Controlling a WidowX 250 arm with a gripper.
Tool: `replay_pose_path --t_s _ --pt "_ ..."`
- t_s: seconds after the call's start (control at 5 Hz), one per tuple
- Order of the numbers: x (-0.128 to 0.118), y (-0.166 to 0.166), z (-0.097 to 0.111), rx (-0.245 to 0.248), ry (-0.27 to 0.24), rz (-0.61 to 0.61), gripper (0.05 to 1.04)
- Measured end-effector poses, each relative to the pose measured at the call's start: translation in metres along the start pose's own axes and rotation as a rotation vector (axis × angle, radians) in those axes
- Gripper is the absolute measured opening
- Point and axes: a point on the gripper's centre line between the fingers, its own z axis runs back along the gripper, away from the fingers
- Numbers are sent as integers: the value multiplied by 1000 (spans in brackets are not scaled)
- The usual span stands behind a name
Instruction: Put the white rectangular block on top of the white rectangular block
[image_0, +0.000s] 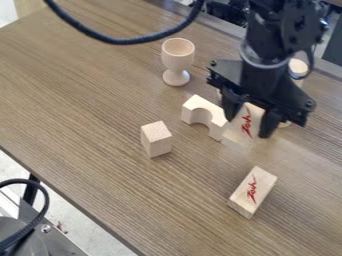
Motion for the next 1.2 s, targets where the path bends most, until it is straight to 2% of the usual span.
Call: replay_pose_path --t_s 0.4,0.6,1.2 --pt "-13 -17 -29 -23 69 -17 544" --pt "-20 -18 -41 -18 113 -14 544" --pt "-23 -23 -52 -52 137 -26 544"
